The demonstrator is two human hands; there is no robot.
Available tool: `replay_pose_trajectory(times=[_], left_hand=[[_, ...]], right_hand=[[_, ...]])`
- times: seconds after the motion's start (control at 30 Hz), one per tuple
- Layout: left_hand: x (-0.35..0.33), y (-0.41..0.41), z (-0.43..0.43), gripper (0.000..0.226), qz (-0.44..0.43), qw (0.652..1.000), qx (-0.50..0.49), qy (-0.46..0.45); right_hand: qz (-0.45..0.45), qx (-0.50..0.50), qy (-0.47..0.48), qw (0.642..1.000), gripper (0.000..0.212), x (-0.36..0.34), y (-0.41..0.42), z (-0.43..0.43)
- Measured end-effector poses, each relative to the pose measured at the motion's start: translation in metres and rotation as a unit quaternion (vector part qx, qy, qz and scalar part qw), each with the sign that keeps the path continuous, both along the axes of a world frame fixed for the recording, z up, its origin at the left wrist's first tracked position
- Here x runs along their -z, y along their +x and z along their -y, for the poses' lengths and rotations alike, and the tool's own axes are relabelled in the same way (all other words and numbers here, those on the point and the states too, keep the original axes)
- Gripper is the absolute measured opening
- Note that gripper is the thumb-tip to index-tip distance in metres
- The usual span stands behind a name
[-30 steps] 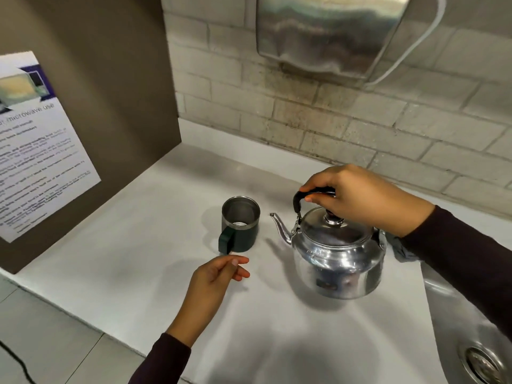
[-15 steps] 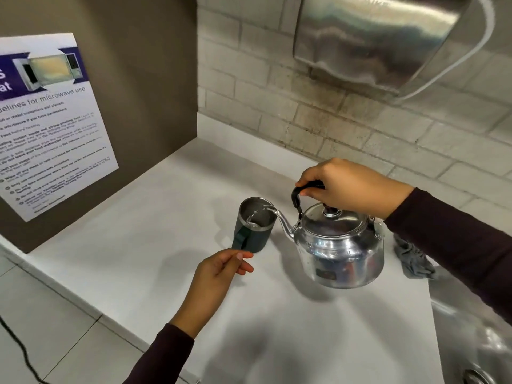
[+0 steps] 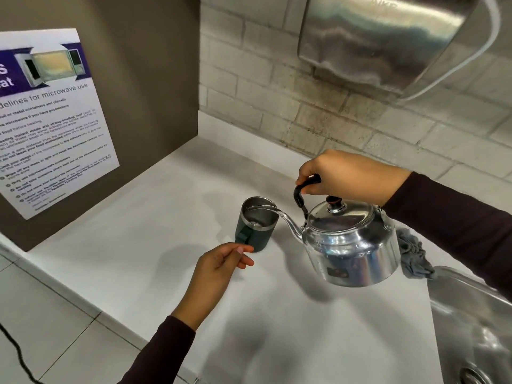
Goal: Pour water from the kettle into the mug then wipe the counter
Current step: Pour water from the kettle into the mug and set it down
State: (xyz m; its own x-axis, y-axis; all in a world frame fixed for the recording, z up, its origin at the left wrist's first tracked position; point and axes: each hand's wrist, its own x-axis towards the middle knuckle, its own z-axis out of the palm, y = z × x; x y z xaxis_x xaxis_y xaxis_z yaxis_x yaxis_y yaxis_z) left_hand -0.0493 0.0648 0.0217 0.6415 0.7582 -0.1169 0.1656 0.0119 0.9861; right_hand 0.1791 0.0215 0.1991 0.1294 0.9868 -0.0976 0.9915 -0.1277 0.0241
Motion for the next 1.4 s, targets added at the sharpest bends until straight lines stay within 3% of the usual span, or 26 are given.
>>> replay_pose_trajectory(times=[1.4], left_hand=[[0.0,0.006,0.004,0.027,-0.015,1.0,0.004,0.004]], right_hand=[[0.056,-0.018,-0.046,0.997,0.015,-0.021,-0.005,-0.013]])
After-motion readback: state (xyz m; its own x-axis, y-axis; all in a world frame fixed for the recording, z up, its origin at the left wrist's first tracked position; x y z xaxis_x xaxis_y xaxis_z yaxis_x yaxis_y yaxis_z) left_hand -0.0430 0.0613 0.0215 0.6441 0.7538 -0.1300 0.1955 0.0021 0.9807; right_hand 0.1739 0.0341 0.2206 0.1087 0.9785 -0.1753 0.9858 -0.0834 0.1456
